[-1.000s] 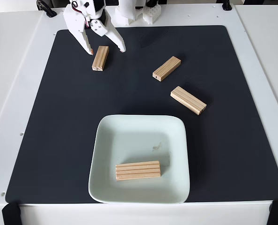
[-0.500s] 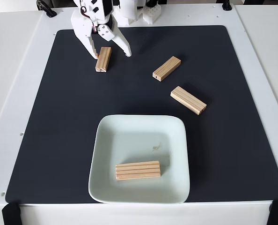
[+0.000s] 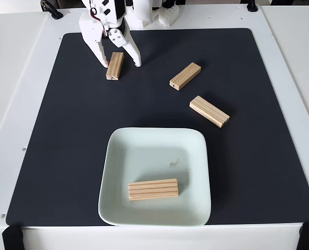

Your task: Pick up the wooden block and place them on the plate.

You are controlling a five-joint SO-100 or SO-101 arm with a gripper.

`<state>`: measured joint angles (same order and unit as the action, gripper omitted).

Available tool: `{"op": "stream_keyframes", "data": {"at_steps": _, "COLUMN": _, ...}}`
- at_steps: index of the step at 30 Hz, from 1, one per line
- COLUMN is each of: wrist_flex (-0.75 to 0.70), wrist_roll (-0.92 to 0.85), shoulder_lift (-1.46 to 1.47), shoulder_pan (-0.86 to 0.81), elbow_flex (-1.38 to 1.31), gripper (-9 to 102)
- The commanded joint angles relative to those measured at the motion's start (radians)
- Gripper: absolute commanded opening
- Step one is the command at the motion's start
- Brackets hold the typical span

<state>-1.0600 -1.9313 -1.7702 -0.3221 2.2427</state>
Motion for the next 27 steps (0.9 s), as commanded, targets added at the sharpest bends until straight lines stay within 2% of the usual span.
{"op": "stream_keyframes", "data": {"at_steps": 1, "wrist_flex": 0.003, "wrist_roll": 0.012, "shoulder_lift": -0.003, "shoulder_pan": 0.002, "elbow_flex": 0.011, "gripper": 34}}
{"op": "stream_keyframes", "data": {"at_steps": 9, "wrist_flex": 0.003, "wrist_roll": 0.015, "shoulder_lift": 0.026, "shoulder_pan": 0.002, "elbow_flex": 0.015, "gripper": 31}}
{"op": "stream_keyframes", "data": {"at_steps": 21, "wrist_flex": 0.005, "wrist_roll": 0.018, "shoulder_lift": 0.072, "shoulder_pan": -0.005, "elbow_flex": 0.0, "gripper": -1}}
{"op": "stream_keyframes", "data": {"at_steps": 25, "wrist_flex": 0.005, "wrist_roll": 0.029, "shoulder_lift": 0.025, "shoulder_pan": -0.006, "elbow_flex": -0.002, "gripper": 0}}
{"op": "stream_keyframes", "data": {"at_steps": 27, "wrist_flex": 0.003, "wrist_roll": 0.089, "shoulder_lift": -0.055, "shoulder_pan": 0.011, "elbow_flex": -0.002, "gripper": 0}}
